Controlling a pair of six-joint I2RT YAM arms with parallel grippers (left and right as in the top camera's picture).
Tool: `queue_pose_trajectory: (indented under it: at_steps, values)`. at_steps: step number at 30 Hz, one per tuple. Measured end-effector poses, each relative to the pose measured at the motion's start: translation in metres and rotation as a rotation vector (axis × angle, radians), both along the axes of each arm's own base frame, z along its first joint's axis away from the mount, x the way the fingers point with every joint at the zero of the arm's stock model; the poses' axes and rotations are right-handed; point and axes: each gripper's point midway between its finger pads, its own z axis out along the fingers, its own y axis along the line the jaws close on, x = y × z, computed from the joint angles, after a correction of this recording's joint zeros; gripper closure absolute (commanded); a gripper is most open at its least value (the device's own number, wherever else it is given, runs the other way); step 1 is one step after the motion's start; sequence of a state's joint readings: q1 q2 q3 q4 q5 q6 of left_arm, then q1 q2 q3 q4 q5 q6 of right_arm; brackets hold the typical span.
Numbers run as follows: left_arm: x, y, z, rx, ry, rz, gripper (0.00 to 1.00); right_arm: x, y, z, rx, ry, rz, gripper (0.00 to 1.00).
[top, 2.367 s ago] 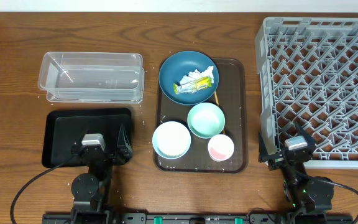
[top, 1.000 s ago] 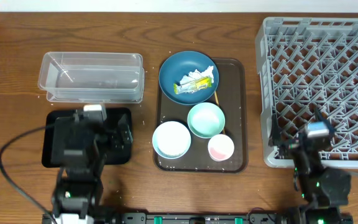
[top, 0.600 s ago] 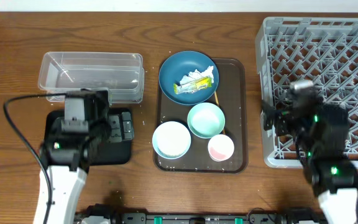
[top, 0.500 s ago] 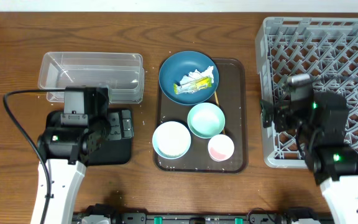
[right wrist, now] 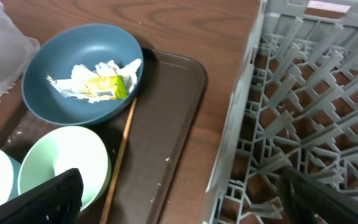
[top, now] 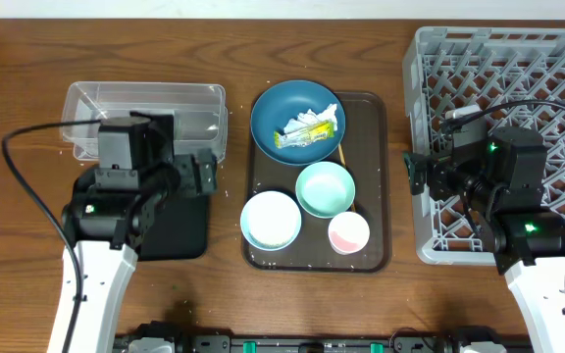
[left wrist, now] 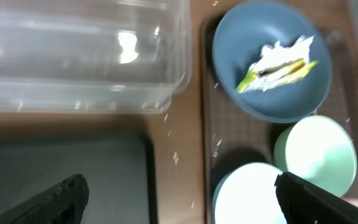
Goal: Sort waste into correct bins and load items into the dishwasher rack
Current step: 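Reach the left gripper over the teal plate toward the yellow wrapper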
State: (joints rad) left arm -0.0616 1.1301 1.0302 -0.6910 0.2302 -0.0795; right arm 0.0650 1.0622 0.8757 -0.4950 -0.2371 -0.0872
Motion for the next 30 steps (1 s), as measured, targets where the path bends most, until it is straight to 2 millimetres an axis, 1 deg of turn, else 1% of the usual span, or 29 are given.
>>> queue_pose_trajectory:
  at_steps: [3, 7, 11, 15, 16, 17, 19, 22, 23, 26, 28, 30]
  values:
    - [0.015, -0.010, -0.003, -0.008, -0.018, -0.029, 0.02, 0.000, 0.001, 0.000, 0.003, -0.001, 0.004, 0.01]
    - [0.041, -0.034, -0.010, 0.007, -0.022, -0.111, 0.02, 0.000, 0.002, 0.001, 0.007, -0.002, 0.008, 0.01]
    - [0.068, -0.069, -0.013, 0.066, -0.052, -0.244, 0.01, 0.000, 0.002, 0.001, 0.009, -0.001, 0.011, 0.01]
    - [0.093, -0.106, -0.015, 0.137, -0.133, -0.363, 0.00, 0.000, 0.002, 0.001, 0.010, -0.001, 0.011, 0.01]
    - [0.098, -0.115, -0.017, 0.149, -0.153, -0.385, 0.02, 0.000, 0.002, 0.001, 0.009, -0.002, 0.012, 0.01]
    - [0.102, -0.126, -0.021, 0.159, -0.169, -0.414, 0.03, 0.000, 0.002, 0.001, 0.010, -0.002, 0.011, 0.01]
    - [0.108, -0.142, -0.033, 0.174, -0.181, -0.453, 0.04, 0.000, 0.003, 0.001, 0.010, -0.002, 0.012, 0.01]
    - [0.113, -0.159, -0.061, 0.194, -0.159, -0.498, 0.09, 0.000, 0.003, 0.001, 0.011, -0.001, 0.013, 0.01]
    - [0.115, -0.162, -0.072, 0.201, -0.144, -0.509, 0.11, 0.000, 0.003, 0.001, 0.011, -0.002, 0.014, 0.01]
    - [0.115, -0.163, -0.103, 0.221, -0.083, -0.522, 0.11, 0.000, 0.003, 0.001, 0.011, -0.002, 0.013, 0.01]
    - [0.115, -0.162, -0.120, 0.228, -0.047, -0.525, 0.11, 0.000, 0.003, 0.001, 0.011, -0.002, 0.014, 0.01]
    - [0.114, -0.162, -0.131, 0.232, -0.023, -0.528, 0.11, 0.000, 0.003, 0.001, 0.011, -0.001, 0.014, 0.01]
